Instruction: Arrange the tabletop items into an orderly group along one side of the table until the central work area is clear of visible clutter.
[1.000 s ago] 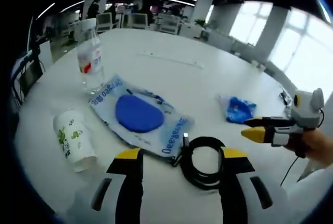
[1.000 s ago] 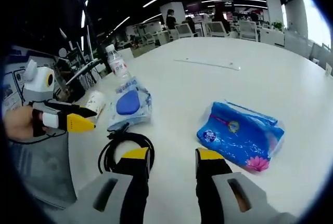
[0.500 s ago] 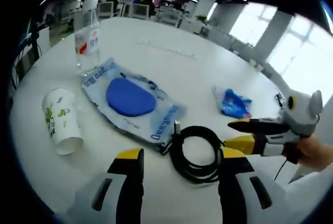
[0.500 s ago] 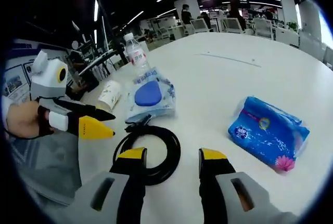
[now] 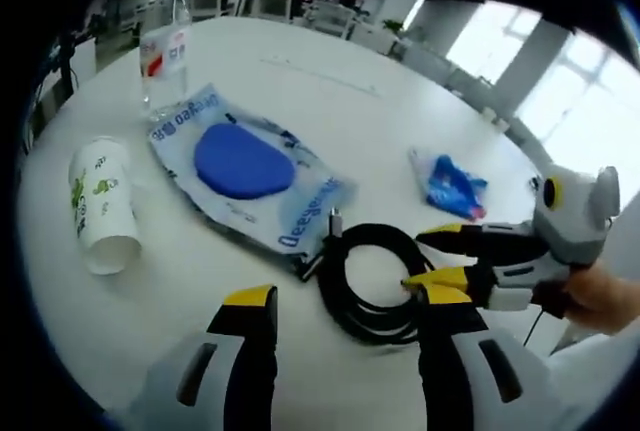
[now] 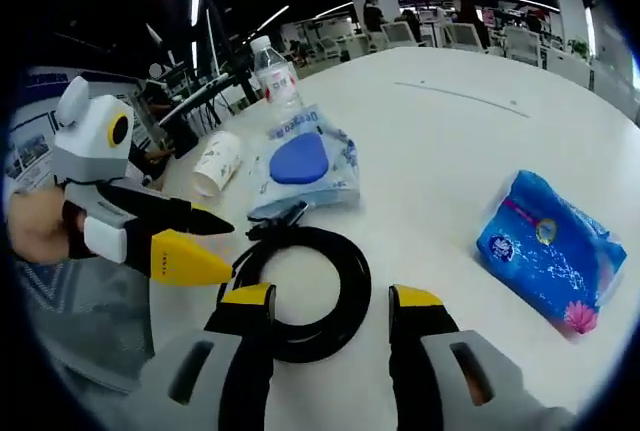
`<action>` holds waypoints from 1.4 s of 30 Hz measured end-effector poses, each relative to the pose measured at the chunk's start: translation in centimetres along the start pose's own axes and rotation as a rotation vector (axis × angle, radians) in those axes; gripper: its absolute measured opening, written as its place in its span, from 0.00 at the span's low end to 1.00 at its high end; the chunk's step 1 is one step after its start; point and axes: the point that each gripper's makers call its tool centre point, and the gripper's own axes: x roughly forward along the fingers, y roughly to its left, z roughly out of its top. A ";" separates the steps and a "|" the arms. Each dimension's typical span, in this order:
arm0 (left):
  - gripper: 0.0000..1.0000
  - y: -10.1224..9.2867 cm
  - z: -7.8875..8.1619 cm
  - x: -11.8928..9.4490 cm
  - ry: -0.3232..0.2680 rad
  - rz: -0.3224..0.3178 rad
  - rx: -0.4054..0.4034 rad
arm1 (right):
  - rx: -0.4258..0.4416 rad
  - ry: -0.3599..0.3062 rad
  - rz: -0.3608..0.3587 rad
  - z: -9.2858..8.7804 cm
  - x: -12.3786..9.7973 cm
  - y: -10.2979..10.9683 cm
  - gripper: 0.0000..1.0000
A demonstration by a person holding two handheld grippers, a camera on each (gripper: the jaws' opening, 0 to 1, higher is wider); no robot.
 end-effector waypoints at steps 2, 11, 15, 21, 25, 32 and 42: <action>0.52 -0.1 -0.1 0.1 0.003 0.002 -0.006 | 0.011 0.004 -0.003 0.1 -0.3 0.0 0.42; 0.49 0.0 -0.5 1.7 0.017 0.009 -0.030 | -0.034 -0.005 -0.002 -0.2 0.0 0.4 0.37; 0.45 -0.5 -0.6 1.6 0.011 0.007 -0.027 | -0.042 -0.016 -0.009 -0.3 0.1 0.4 0.34; 0.32 -1.3 -1.2 2.2 0.021 0.010 -0.050 | -0.080 -0.006 -0.058 -0.6 0.4 -0.6 0.20; 0.22 0.0 -1.0 2.3 0.005 0.050 -0.083 | -0.032 -0.003 -0.075 -0.5 0.4 -1.2 0.11; 0.08 1.0 -2.0 1.8 0.017 0.054 -0.170 | 0.031 -0.016 -0.063 -0.6 0.2 -1.1 0.06; 0.03 -0.5 -1.6 0.4 0.019 0.038 -0.146 | 0.050 -0.031 -0.046 -0.3 -1.0 -0.7 0.01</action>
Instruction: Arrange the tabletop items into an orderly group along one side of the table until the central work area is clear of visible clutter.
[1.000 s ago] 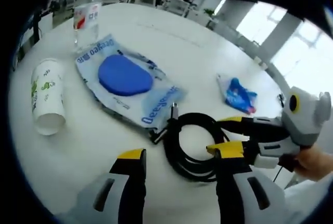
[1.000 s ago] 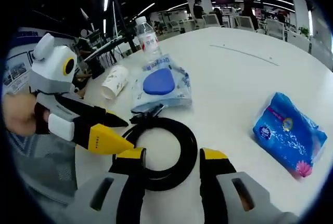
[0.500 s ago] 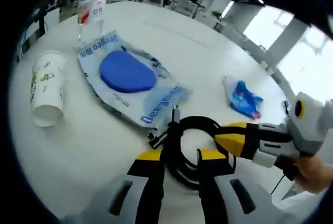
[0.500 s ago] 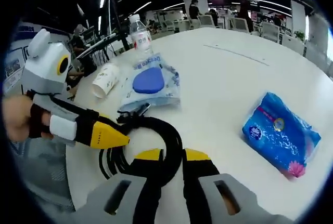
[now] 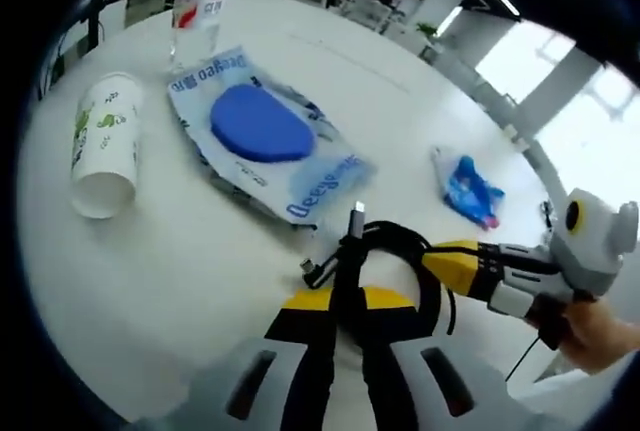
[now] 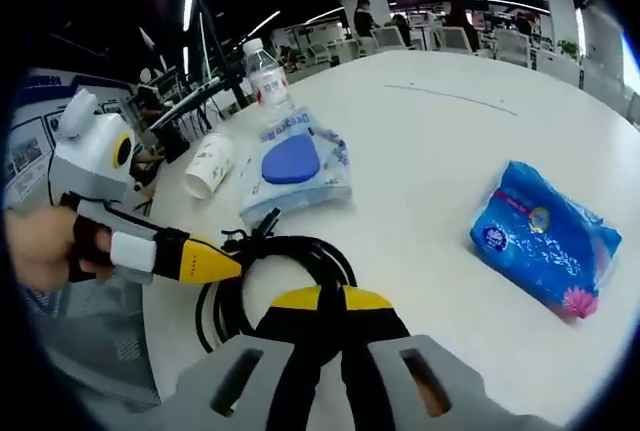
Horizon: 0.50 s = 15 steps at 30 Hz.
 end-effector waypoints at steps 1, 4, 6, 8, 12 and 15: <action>0.02 -0.2 0.1 -0.1 -0.002 -0.003 0.006 | -0.002 -0.004 0.000 0.0 0.1 -0.1 0.01; 0.02 -0.5 0.3 -0.3 -0.009 -0.017 0.016 | -0.005 -0.019 -0.003 0.1 -0.5 -0.1 0.01; 0.02 -0.8 0.2 -0.3 -0.004 -0.027 0.016 | -0.001 -0.023 -0.005 0.0 -0.7 -0.3 0.01; 0.02 -1.0 0.3 -0.3 -0.001 -0.035 0.024 | 0.001 -0.025 -0.004 -0.1 -0.8 -0.6 0.01; 0.02 -1.7 0.6 -0.3 -0.004 -0.052 0.060 | 0.021 -0.042 -0.010 0.1 -1.6 -0.9 0.01; 0.02 -2.2 0.9 -0.1 -0.004 -0.070 0.067 | 0.033 -0.061 -0.019 0.3 -2.5 -1.2 0.01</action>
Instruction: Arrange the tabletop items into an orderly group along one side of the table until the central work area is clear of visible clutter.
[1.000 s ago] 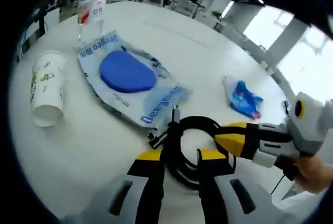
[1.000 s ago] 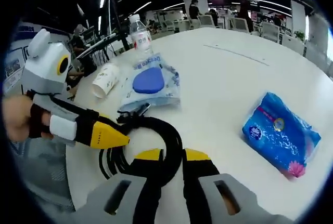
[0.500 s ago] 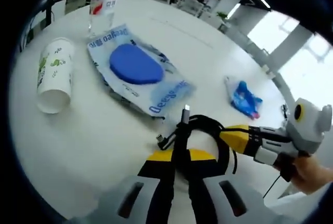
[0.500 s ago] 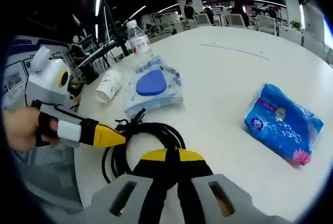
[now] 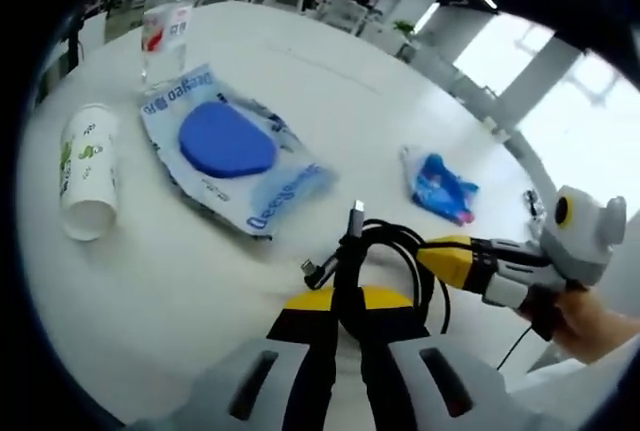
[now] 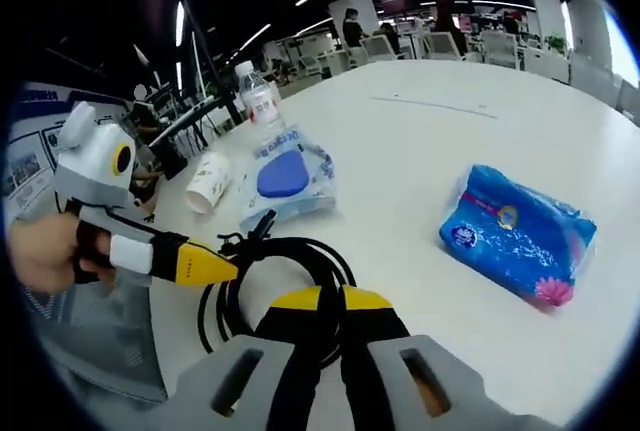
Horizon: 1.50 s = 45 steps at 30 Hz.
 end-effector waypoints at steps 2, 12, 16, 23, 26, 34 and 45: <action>0.02 -0.6 0.0 0.0 0.000 -0.012 0.005 | 0.014 -0.009 -0.007 0.2 -0.7 -0.3 0.01; 0.02 -4.2 -0.8 1.6 0.024 -0.080 0.018 | 0.101 -0.046 -0.069 0.1 -3.2 -2.8 0.00; 0.01 -4.9 -0.7 2.2 0.031 -0.088 0.014 | 0.110 -0.050 -0.091 0.1 -3.5 -3.6 0.00; 0.01 -6.5 -0.3 2.9 0.037 -0.122 -0.004 | 0.120 -0.086 -0.126 0.7 -5.0 -4.9 0.00; 0.01 -7.5 -0.4 3.4 0.049 -0.141 0.014 | 0.144 -0.100 -0.151 0.5 -6.0 -5.6 0.00; 0.01 -10.1 -0.9 4.7 0.072 -0.174 0.054 | 0.203 -0.126 -0.204 0.3 -7.3 -8.1 0.00; 0.02 -10.4 -1.6 5.5 0.092 -0.171 0.049 | 0.225 -0.115 -0.228 -0.6 -7.3 -9.3 0.00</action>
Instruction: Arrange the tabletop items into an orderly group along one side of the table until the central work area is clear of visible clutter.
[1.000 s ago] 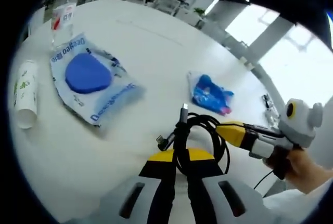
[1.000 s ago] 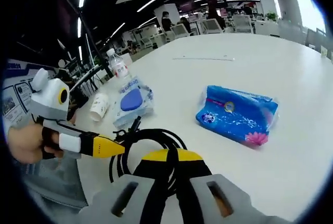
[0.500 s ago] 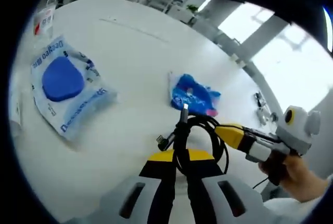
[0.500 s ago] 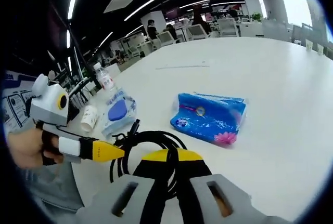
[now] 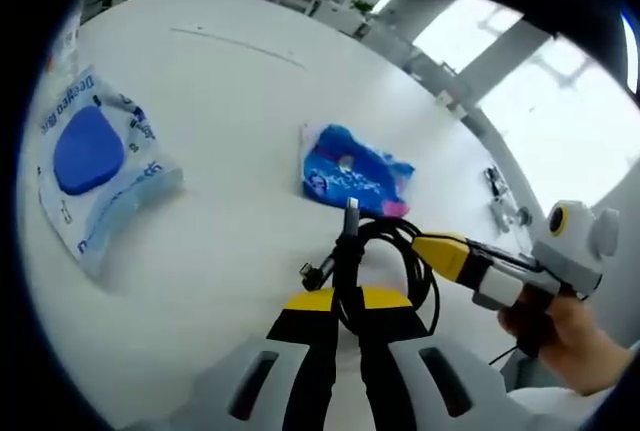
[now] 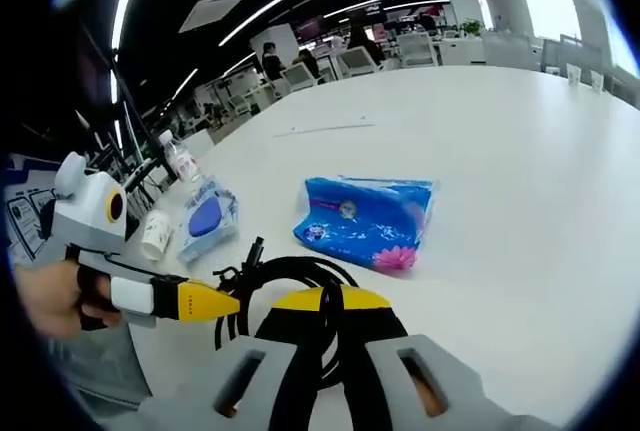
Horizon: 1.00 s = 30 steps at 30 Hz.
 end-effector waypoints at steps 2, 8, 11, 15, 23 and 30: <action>0.02 0.0 0.0 0.1 0.000 0.002 0.003 | 0.003 0.003 -0.001 -0.1 0.2 -0.2 0.00; 0.02 0.6 -0.3 0.8 0.013 0.018 0.013 | -0.004 0.017 -0.006 -0.7 0.4 -0.2 0.00; 0.02 0.6 -0.6 1.0 0.018 0.019 0.013 | -0.010 0.024 -0.010 -0.9 0.7 -0.6 0.00; 0.02 0.7 -0.7 1.2 0.018 0.019 0.022 | -0.006 0.030 -0.011 -1.2 1.0 -0.8 0.00; 0.03 0.9 -1.1 1.5 0.032 0.025 0.029 | 0.000 0.057 -0.008 -2.1 1.3 -0.9 0.00; 0.03 0.8 -1.3 1.8 0.030 0.016 0.028 | -0.014 0.074 -0.013 -2.7 1.7 -1.4 0.00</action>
